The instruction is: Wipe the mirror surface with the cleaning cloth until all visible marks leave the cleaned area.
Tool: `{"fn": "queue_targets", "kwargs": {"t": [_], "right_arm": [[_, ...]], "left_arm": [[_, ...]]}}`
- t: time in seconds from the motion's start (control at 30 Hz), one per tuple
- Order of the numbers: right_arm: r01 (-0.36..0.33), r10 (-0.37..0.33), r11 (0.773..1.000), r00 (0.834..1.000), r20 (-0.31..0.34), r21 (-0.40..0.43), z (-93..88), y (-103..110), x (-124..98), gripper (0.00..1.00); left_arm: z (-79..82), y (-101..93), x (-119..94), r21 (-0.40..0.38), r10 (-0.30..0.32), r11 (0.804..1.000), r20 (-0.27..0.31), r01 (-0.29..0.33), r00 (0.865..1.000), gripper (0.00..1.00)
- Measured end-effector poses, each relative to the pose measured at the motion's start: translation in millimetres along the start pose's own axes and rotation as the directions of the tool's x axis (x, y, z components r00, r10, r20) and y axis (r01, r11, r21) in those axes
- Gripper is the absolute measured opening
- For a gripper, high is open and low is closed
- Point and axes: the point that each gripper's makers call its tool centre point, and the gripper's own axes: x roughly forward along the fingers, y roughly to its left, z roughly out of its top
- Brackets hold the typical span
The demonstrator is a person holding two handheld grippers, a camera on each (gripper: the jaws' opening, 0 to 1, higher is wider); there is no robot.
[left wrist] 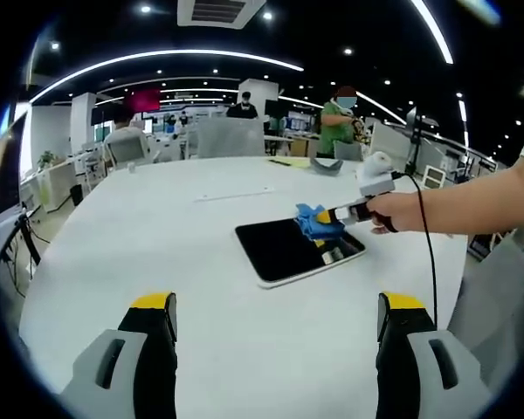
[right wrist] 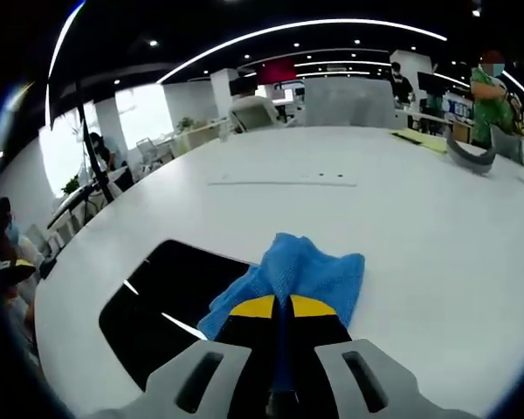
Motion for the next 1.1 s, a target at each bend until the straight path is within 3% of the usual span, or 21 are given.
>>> {"fn": "queue_targets", "kwargs": {"t": [0.3,0.77,1.1], "right_arm": [[-0.013,0.013,1.0,1.0,-0.007,-0.015,3.5,7.2,7.2,0.0],[-0.069,0.067,0.996,0.997,-0.032,-0.053,6.9,35.6,18.1,0.0],[-0.109,0.106,0.991,0.994,-0.039,-0.072,0.8,52.9,13.1,0.0]], "left_arm": [[-0.9,2.8,-3.0,-0.009,0.012,1.0,0.001,-0.012,1.0,0.96],[-1.7,7.3,-6.8,-0.014,0.024,1.0,0.005,-0.023,1.0,0.96],[-0.3,7.2,-7.2,-0.011,0.022,1.0,0.014,-0.022,1.0,0.96]]}}
